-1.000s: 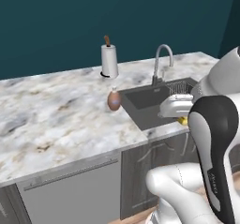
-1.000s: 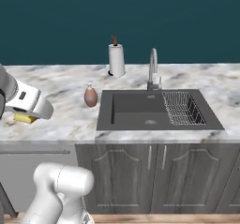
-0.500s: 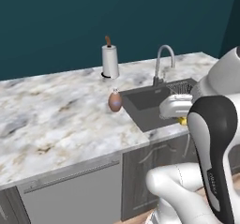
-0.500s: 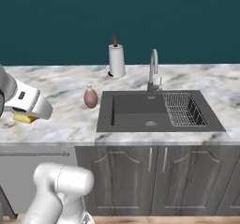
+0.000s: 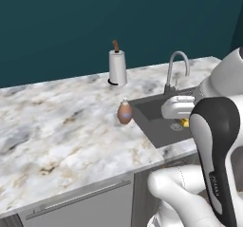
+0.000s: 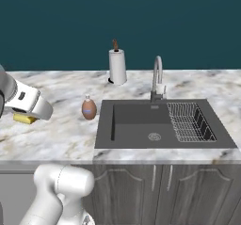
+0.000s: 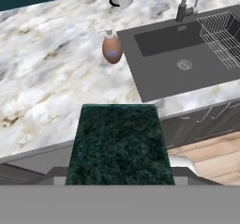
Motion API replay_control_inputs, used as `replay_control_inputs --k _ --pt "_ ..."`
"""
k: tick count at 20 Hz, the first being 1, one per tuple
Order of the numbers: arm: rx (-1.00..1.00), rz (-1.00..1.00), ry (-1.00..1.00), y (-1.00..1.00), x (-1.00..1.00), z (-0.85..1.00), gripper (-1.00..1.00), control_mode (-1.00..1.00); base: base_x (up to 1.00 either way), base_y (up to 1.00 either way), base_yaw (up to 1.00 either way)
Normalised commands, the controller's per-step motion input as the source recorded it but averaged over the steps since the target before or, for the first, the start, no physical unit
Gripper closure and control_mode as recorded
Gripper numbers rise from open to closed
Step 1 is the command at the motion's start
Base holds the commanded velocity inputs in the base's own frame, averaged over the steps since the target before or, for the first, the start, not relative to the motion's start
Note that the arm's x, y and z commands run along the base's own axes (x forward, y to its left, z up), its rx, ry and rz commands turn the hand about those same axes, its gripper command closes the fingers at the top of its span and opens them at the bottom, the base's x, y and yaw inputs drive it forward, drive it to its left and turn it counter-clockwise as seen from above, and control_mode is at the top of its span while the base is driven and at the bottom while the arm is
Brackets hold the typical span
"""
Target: Locate and retrieve the soap dispenser and sponge from the cabinet. Place them next to the sink.
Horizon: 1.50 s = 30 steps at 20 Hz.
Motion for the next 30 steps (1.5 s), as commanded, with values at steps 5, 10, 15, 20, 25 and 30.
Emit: replay_control_inputs --k 5,10,15,20,25,30 --pt "0.0 0.0 0.0 0.0 0.0 0.0 1.0 1.0 0.29 0.08 0.0" --pt "0.0 0.0 0.0 0.0 0.0 0.0 1.0 1.0 0.03 0.01 0.0" --pt "0.0 0.0 0.0 0.0 0.0 0.0 1.0 1.0 0.0 0.0 0.0" --pt "0.0 0.02 0.03 -0.04 0.08 0.0 1.0 -1.0 0.01 0.0 0.0" --pt "0.02 0.04 0.27 -0.12 0.35 -0.15 1.0 -1.0 0.0 0.0 0.0" --pt "0.02 0.03 0.26 -0.02 0.34 -0.33 1.0 -1.0 0.0 0.0 0.0"
